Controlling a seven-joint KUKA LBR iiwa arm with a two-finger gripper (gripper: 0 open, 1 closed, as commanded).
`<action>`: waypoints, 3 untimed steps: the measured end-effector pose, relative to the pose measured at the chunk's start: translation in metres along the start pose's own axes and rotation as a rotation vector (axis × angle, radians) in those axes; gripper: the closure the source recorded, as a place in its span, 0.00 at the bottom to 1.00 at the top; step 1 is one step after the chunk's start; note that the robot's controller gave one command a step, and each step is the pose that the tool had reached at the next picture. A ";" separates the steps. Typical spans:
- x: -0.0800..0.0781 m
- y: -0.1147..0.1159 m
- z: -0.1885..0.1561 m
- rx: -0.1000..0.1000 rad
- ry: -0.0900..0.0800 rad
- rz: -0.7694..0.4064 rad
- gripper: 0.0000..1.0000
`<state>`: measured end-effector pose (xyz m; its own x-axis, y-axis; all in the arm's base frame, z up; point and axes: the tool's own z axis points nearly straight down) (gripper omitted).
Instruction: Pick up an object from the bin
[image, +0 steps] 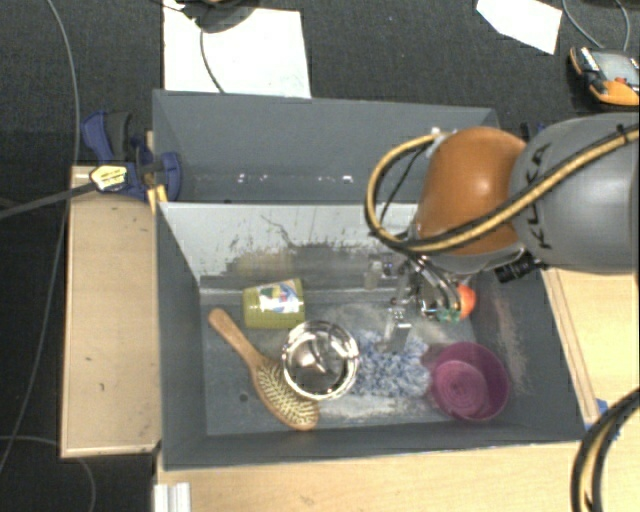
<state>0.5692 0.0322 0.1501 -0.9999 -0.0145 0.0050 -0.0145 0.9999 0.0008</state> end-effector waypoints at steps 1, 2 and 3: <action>-0.002 0.000 -0.005 0.000 -0.008 0.001 0.00; 0.014 -0.033 0.081 -0.001 -0.003 -0.340 0.00; 0.011 -0.016 0.047 0.000 -0.013 -0.247 0.00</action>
Offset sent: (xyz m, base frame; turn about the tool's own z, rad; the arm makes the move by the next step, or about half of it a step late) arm -0.0135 -0.0323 -0.0801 -0.3426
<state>0.5578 0.0165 0.1035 -0.9659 -0.2589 -0.0083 -0.2589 0.9659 0.0006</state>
